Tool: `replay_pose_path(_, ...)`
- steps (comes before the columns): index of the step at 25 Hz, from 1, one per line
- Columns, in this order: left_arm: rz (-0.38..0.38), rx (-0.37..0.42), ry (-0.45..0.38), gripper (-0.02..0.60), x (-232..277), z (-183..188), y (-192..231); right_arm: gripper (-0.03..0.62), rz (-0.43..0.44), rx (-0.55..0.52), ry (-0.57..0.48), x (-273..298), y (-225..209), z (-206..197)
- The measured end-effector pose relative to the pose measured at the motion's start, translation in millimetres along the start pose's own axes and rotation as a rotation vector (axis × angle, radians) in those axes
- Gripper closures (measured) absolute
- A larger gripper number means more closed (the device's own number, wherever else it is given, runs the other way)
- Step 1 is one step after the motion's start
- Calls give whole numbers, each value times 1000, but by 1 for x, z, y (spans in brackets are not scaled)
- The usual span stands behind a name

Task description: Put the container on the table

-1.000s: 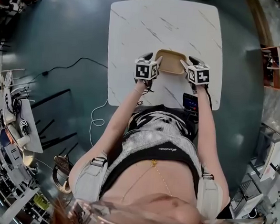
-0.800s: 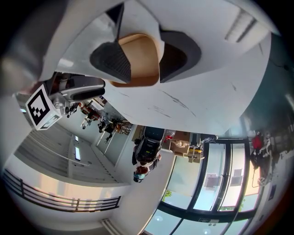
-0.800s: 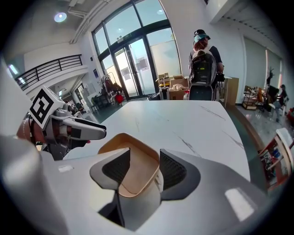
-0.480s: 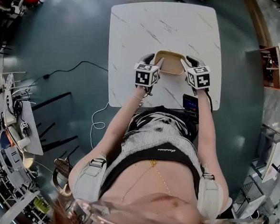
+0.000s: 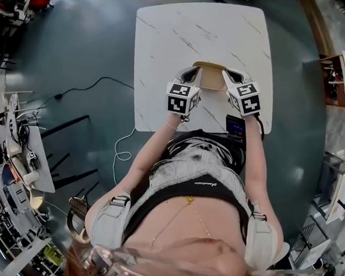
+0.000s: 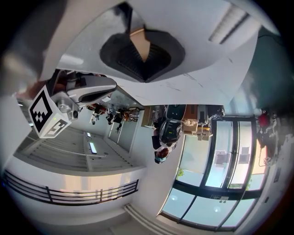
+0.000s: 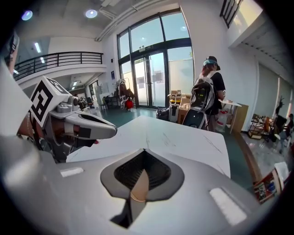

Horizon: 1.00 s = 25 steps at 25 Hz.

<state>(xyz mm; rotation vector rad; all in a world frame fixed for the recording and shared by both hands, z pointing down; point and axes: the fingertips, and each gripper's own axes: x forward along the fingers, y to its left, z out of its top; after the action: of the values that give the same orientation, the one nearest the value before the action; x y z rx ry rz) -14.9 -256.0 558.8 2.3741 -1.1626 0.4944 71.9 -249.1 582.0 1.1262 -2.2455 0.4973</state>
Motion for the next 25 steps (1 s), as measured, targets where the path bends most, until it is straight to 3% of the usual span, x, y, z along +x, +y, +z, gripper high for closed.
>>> replay_pose_path(12, -31, 8, -153, 581, -30, 47, -23, 568, 20, -87, -185, -45, 30, 50)
replay_pose_path(19, -5, 121, -290, 581, -55, 76, -34, 568, 27, -46, -383, -76, 38, 80)
replay_pose_path(25, 38, 197, -331, 581, -72, 93, -40, 568, -2, -37, -465, -96, 36, 93)
